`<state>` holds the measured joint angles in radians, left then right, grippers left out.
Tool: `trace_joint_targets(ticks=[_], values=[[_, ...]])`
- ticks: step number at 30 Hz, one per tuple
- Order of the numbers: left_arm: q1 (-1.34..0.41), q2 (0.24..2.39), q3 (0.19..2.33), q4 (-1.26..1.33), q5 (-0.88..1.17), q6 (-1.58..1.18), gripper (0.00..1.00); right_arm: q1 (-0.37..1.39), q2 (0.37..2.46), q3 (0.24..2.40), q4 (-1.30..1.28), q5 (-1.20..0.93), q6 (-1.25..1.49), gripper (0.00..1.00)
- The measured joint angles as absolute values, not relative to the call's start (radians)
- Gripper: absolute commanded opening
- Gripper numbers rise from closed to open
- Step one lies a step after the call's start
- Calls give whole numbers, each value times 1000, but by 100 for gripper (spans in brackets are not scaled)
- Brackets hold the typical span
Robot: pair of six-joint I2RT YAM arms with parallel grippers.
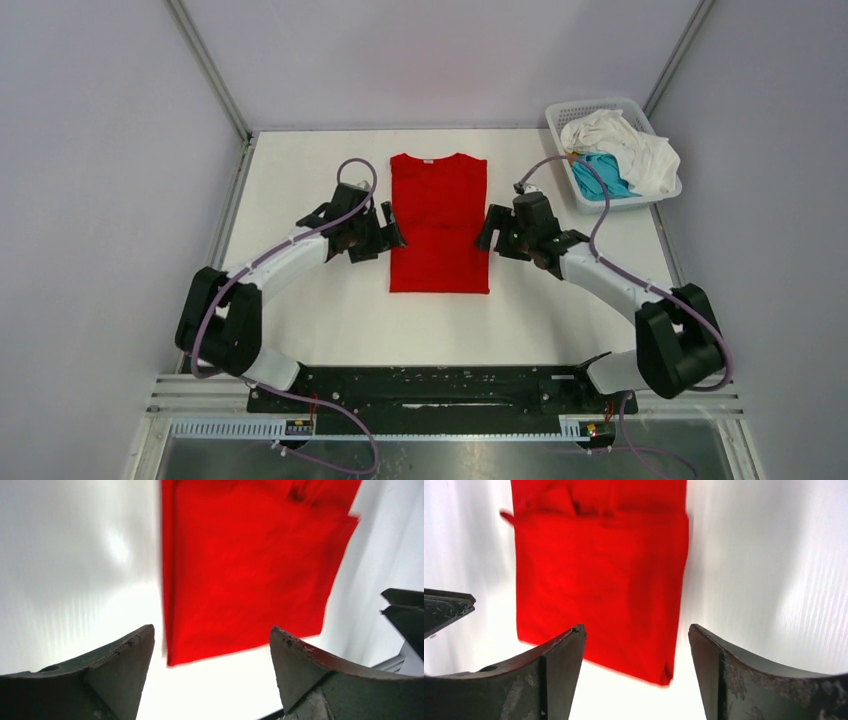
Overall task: Fold and stack the t-shirts
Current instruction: Fold the folded rectangular tshirt in 1/3 of the way, then grab one side of the 2/3 rectangular tshirt with both arms
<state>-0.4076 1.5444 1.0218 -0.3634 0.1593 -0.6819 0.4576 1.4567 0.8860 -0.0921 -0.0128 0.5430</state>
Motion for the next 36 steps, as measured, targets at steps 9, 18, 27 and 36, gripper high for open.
trace_joint_targets(ticks=[9,18,27,36], values=[[-453,1365,704,-337,172,-737,66,477,1301,574,-65,-154,622,69],[-513,1477,686,-240,195,-786,37,491,1378,561,-6,-194,653,49],[-513,1573,726,-163,218,-803,0,495,1460,573,68,-230,670,31],[-519,1563,699,-108,224,-805,0,500,1470,571,68,-230,656,0]])
